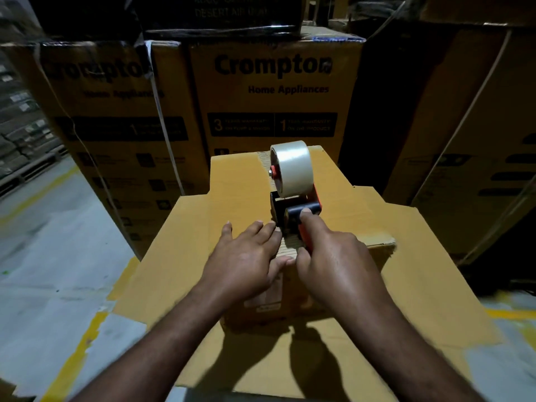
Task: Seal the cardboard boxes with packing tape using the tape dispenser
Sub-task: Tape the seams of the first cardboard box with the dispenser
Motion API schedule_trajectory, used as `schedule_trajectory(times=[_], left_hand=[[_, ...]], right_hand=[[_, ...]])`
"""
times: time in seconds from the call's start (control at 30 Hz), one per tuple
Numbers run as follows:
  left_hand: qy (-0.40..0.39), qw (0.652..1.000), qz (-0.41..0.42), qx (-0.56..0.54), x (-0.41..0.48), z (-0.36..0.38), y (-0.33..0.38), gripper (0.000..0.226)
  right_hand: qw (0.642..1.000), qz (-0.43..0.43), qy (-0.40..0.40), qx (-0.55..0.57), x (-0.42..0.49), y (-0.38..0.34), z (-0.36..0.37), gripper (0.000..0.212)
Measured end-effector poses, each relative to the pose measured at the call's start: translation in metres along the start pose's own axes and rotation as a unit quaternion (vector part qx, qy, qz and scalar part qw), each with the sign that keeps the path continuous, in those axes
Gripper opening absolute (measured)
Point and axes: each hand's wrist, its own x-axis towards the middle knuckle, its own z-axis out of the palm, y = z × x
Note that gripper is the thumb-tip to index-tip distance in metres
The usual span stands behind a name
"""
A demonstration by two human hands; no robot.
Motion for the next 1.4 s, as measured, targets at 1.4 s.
schedule_trajectory(times=[1.4], left_hand=[[-0.117,0.978,0.11,-0.132,0.068,-0.039,0.004,0.115]], right_hand=[[0.997,0.063,-0.006,0.04,-0.076,0.046,-0.028,0.065]])
